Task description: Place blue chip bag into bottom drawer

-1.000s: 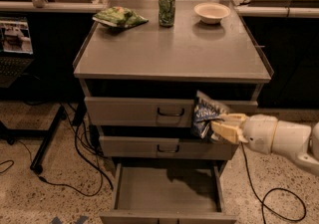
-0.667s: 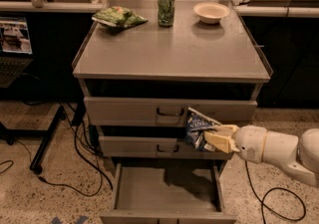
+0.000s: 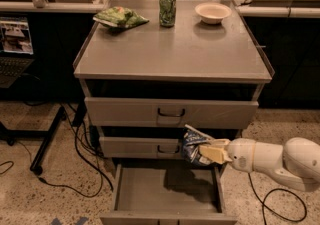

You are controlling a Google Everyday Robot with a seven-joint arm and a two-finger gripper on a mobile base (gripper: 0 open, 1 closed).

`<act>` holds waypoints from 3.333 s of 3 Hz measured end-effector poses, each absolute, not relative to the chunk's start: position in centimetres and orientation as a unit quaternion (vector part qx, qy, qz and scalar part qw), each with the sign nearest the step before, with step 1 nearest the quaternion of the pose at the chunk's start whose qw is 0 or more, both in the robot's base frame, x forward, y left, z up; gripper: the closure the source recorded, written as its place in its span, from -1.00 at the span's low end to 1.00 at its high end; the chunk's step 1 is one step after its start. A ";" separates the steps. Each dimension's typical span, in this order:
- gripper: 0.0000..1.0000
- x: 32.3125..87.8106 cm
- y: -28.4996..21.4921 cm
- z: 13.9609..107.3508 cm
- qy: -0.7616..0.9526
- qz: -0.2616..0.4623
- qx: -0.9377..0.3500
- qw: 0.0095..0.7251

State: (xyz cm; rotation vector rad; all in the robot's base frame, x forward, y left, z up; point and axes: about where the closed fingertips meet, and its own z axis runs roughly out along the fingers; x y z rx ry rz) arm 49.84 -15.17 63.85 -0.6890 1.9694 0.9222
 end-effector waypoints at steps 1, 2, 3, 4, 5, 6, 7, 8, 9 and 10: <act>1.00 49.7 -14.9 61.8 0.786 0.400 -0.268 0.389; 1.00 49.7 -14.9 61.7 0.785 0.402 -0.268 0.388; 1.00 48.7 -13.8 61.7 0.783 0.390 -0.268 0.405; 1.00 48.9 -12.8 59.4 0.784 0.386 -0.243 0.420; 1.00 50.0 -12.2 53.7 0.789 0.391 -0.188 0.435; 1.00 50.9 -12.2 50.3 0.795 0.393 -0.162 0.434; 1.00 50.6 -12.3 46.6 0.810 0.399 -0.134 0.409; 1.00 49.8 -12.8 43.1 0.828 0.398 -0.104 0.381; 1.00 49.4 -13.4 39.3 0.848 0.393 -0.071 0.347; 1.00 49.7 -13.8 36.2 0.866 0.390 -0.054 0.309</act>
Offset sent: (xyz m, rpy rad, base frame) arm -0.0011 0.0023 -0.0184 0.0363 0.0605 0.0325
